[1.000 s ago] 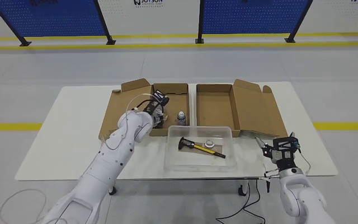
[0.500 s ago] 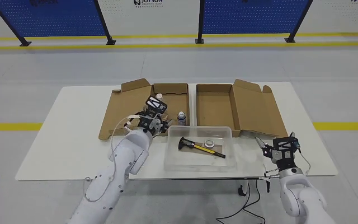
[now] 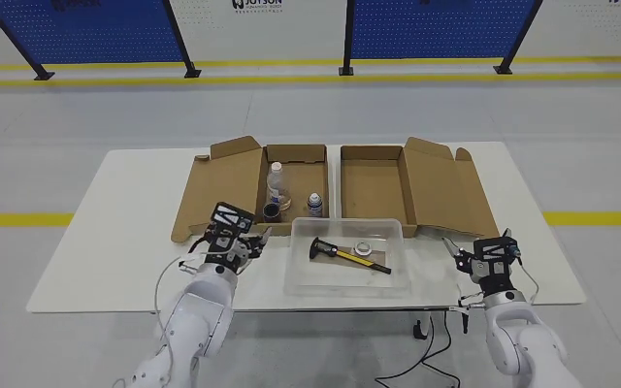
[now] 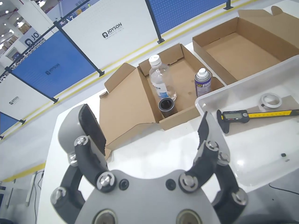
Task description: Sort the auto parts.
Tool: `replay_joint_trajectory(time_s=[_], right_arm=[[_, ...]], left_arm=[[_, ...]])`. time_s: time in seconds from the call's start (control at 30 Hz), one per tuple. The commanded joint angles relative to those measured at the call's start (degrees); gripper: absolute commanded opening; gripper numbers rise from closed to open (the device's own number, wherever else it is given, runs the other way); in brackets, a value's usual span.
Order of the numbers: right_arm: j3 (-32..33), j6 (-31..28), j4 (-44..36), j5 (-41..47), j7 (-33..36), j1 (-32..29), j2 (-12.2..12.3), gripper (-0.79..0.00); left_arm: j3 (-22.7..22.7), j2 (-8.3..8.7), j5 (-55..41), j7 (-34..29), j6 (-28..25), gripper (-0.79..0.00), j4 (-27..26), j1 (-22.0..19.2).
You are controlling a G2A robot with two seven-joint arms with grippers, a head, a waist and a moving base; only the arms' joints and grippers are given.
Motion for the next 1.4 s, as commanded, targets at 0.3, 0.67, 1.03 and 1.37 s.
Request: replay_joint_trajectory(time_s=[0.3, 0.67, 1.03, 1.37], right_arm=[[0.0, 0.0, 0.0, 0.0, 0.0, 0.0, 0.0, 0.0], [-4.89, -5.49, -6.61, -2.45, 11.33, 4.96, -0.18, 0.0], [-18.49, -14.8, -10.58, -1.47, 38.48, 21.35, -1.19, 0.0], [-30.51, -18.26, -2.38, 4.87, 56.37, 35.8, -3.3, 0.0]], left_arm=[[-0.99, 0.05, 0.52, -0.94, 0.26, 0.0, -0.66, 2.06], [-0.99, 0.05, 0.52, -0.94, 0.26, 0.0, -0.66, 2.06], [-0.99, 0.05, 0.52, -0.94, 0.26, 0.0, -0.66, 2.06], [-0.99, 0.05, 0.52, -0.94, 0.26, 0.0, -0.66, 2.06]])
